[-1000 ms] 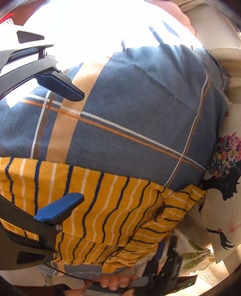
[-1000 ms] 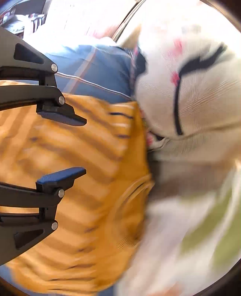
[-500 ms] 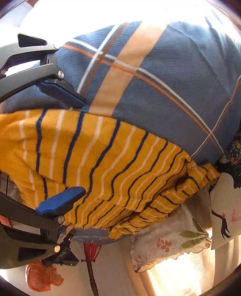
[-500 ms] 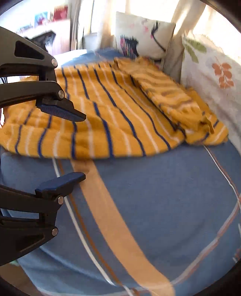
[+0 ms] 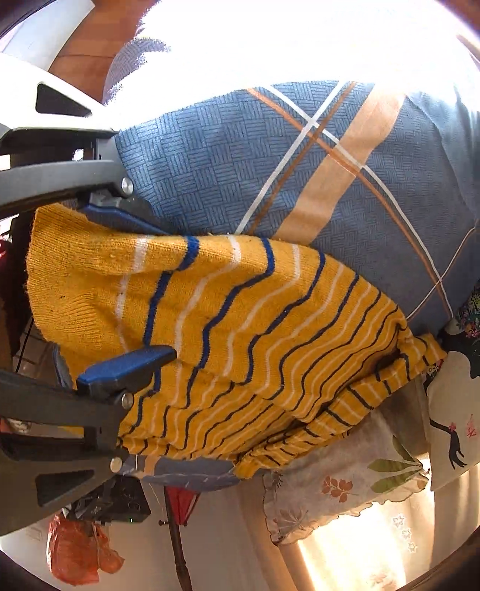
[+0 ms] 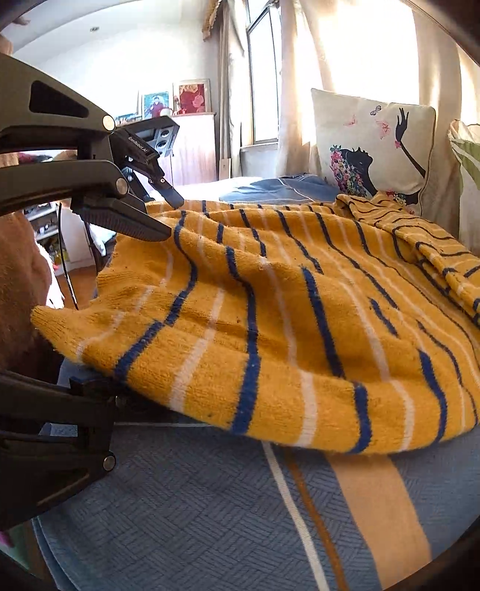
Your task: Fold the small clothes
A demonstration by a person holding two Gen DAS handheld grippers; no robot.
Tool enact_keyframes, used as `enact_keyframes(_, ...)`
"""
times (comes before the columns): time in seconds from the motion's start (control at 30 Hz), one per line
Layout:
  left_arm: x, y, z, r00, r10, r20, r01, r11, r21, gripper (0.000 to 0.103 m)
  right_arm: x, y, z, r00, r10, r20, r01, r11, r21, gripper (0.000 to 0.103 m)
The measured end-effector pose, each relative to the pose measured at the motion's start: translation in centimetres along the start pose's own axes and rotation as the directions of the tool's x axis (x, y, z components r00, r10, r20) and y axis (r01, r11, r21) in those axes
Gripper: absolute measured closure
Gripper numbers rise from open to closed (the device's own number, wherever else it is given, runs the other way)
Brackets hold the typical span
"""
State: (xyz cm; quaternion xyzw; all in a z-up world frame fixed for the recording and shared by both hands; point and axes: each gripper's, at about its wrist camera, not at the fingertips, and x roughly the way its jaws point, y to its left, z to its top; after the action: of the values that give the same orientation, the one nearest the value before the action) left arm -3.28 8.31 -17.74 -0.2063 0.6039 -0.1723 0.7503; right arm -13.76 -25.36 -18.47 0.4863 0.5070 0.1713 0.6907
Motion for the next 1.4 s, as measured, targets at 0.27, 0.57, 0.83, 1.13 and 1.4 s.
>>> enact_keyframes(0.27,-1.7,0.4,-0.4,0.997,0.066,0.036,-0.064,0.997,-0.034,0.095,-1.2,1.8,0.0,0.982,-0.186,0.01,0.186,0.977,-0.103,0.094)
enact_keyframes(0.57,-7.4,-1.1,-6.1,0.999,0.014,0.045,-0.012,0.999,-0.045,0.1,-8.1,2.6,-4.7,0.992,-0.102,-0.069,0.09,0.983,-0.158,0.097)
enact_keyframes(0.83,-5.4,-0.2,-6.8,0.992,0.121,0.028,-0.119,0.991,-0.056,0.102,-7.8,-0.2,-3.8,0.987,-0.158,0.003,0.158,0.986,-0.052,0.096)
enact_keyframes(1.13,-3.4,-1.4,-3.6,0.969,0.201,0.143,-0.211,0.976,0.057,0.048,-5.6,-0.7,0.0,0.969,-0.245,-0.041,0.238,0.962,-0.132,0.043)
enact_keyframes(1.4,-0.2,-2.8,-4.4,0.981,0.192,0.003,-0.192,0.976,0.102,0.095,-2.7,1.9,-0.3,0.952,-0.287,-0.107,0.245,0.923,-0.296,0.048)
